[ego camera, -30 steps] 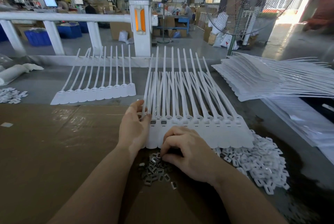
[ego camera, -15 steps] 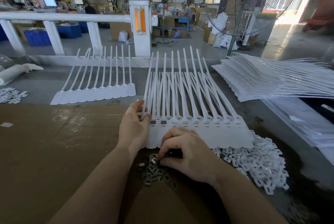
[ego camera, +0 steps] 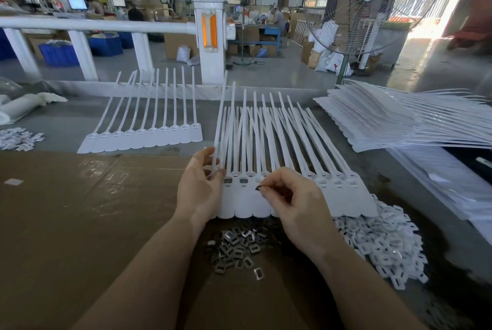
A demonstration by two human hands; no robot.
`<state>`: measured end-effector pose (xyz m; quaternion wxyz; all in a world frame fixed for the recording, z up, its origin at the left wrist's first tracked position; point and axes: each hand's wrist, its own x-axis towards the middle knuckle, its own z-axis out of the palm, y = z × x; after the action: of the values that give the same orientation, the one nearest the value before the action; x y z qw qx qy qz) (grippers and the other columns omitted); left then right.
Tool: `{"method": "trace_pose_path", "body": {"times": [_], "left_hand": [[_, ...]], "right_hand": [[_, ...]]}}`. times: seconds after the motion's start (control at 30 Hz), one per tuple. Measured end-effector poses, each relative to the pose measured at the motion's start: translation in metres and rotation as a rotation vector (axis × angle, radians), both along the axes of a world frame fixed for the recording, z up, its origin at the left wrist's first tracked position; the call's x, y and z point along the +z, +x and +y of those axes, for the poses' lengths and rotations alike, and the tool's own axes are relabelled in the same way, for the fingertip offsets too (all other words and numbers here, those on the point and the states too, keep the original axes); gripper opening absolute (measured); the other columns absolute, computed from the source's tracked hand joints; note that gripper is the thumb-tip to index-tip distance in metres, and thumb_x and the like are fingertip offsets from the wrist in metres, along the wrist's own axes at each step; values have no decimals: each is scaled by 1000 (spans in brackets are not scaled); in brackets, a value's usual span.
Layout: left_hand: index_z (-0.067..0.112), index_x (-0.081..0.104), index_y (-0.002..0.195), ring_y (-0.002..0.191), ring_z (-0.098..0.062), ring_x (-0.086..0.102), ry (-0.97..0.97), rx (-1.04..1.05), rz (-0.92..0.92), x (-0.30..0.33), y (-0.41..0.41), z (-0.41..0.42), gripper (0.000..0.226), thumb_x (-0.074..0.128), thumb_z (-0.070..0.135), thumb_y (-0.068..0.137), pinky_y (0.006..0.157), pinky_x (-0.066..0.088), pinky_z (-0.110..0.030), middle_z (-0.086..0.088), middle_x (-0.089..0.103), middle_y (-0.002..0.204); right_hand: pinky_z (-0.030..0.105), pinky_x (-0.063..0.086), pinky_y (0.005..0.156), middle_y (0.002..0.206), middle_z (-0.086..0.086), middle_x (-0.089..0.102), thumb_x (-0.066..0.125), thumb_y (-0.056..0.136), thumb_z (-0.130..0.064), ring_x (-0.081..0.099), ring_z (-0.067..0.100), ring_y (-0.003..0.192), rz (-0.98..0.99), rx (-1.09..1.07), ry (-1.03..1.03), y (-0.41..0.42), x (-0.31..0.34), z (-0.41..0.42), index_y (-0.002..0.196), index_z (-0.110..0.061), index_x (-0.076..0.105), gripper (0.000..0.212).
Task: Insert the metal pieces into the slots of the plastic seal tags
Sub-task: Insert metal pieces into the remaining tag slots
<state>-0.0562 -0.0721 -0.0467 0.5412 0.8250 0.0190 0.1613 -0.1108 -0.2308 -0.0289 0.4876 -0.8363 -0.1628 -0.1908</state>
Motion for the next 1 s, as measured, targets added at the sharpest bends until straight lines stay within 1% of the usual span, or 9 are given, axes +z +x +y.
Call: {"method": "trace_pose_path", "body": {"times": [0.1, 0.17, 0.27, 0.37, 0.6, 0.67, 0.8, 0.87, 1.0], "left_hand": [[21, 46, 135, 106, -11, 46, 105, 49, -16, 2, -3, 0, 49, 61, 14, 90, 93, 40, -23, -2, 53, 124], [27, 50, 132, 109, -14, 38, 229, 111, -61, 4, -6, 0, 48, 65, 17, 87, 100, 32, -32, 1, 47, 118], [35, 65, 108, 96, -5, 29, 370, 122, -180, 10, -13, -4, 27, 70, 27, 82, 86, 15, -25, 17, 44, 95], [37, 71, 83, 87, -4, 38, 485, 31, -312, 15, -21, -9, 9, 73, 29, 79, 75, 11, -24, 27, 51, 77], [30, 75, 76, 76, -8, 48, 716, -72, -506, 20, -31, -14, 7, 79, 25, 72, 75, 16, -29, 17, 65, 73], [30, 75, 82, 72, -4, 47, 680, -116, -453, 21, -32, -16, 5, 75, 26, 78, 75, 19, -28, 19, 64, 74], [32, 73, 92, 72, 4, 55, 401, -239, -223, 19, -28, -19, 11, 65, 32, 85, 87, 34, -27, 23, 66, 76], [30, 73, 93, 76, 8, 59, 289, -293, -151, 20, -26, -20, 11, 64, 29, 86, 83, 42, -19, 22, 68, 76], [23, 74, 89, 79, 8, 62, 107, -355, -62, 21, -25, -20, 10, 69, 16, 83, 72, 43, -4, 15, 70, 79]], "right_hand": [[19, 47, 65, 73, -5, 62, 62, 86, -7, 57, 6, 70, -58, -92, -30, 2, -4, -1, 83, -11, 65, 6], [21, 48, 66, 74, -3, 63, 62, 86, -7, 57, 8, 70, -92, -139, -48, 3, -4, -2, 83, -9, 65, 5], [27, 50, 68, 75, -2, 64, 62, 86, -6, 59, 11, 72, -105, -158, -77, 4, -5, -4, 83, -7, 65, 5], [31, 51, 69, 76, 0, 64, 63, 86, -5, 60, 13, 73, -115, -173, -98, 4, -7, -5, 83, -7, 66, 5], [30, 51, 70, 78, -1, 65, 63, 86, -6, 60, 12, 73, -103, -179, -104, 5, -8, -5, 85, -9, 66, 5], [31, 50, 71, 78, -1, 64, 61, 87, -8, 59, 12, 75, -93, -169, -113, 5, -9, -4, 85, -10, 65, 5], [34, 50, 70, 78, -1, 63, 60, 89, -12, 58, 13, 75, -91, -158, -116, 5, -9, -3, 86, -10, 64, 5], [34, 50, 69, 77, -1, 63, 61, 88, -12, 59, 13, 74, -89, -143, -106, 4, -8, -2, 85, -9, 64, 5], [26, 50, 69, 76, -1, 66, 63, 86, -8, 60, 9, 72, -117, -125, -104, 3, -7, -3, 84, -7, 67, 4]]}}
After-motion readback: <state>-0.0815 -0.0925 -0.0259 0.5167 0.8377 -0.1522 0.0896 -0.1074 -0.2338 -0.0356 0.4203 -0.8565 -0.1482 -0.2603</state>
